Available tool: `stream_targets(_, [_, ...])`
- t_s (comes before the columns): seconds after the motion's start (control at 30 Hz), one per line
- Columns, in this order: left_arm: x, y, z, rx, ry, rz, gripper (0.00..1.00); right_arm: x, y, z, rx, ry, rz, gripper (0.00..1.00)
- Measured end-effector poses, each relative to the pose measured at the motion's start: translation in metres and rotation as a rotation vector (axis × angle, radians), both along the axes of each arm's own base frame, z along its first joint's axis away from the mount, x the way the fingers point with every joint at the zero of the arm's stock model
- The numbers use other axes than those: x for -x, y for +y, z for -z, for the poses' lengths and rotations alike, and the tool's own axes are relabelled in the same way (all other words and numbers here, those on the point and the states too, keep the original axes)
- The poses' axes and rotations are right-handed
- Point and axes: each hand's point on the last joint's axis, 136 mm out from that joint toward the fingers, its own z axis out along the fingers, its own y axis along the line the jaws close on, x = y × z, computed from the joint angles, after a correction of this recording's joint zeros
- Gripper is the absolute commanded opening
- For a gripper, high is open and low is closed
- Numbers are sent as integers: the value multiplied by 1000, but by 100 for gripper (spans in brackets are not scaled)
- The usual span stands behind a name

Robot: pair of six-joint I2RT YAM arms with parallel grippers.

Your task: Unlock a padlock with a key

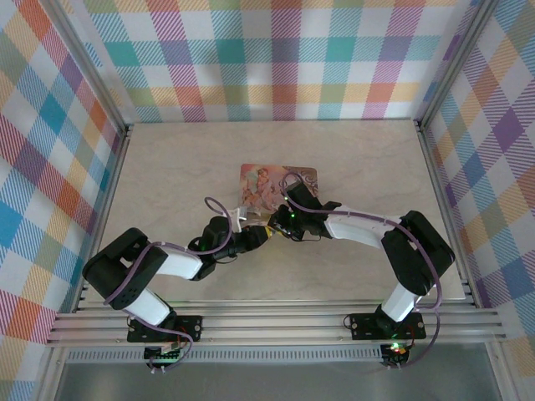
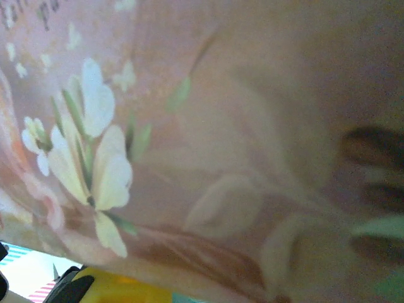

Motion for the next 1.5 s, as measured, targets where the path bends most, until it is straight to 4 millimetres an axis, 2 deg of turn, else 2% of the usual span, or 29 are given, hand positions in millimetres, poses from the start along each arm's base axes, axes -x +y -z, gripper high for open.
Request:
stream_targets(0.23, [3,-3,1,-6,-5,14,13,1,-1,0,6,11,-2,0])
stream_targets(0.4, [3,-5,1,-3,-13,21,12,2,-1,0,8,14,-3,0])
stream_targets(0.57, [3,-7,1,-6,-25,33,0,2,-2,0,12,18,0,0])
stream_targets(1.0, [-2,-18,1,9,-83,33,0,-4,-9,2,23,22,24,0])
stream_targets(1.23, [-3,-23,6,-112,-239,38,0,-5,-14,5,44,31,35,0])
stream_targets(1.5, [1,-36,14,-428,-532,10,0,-5,-23,12,122,66,5,0])
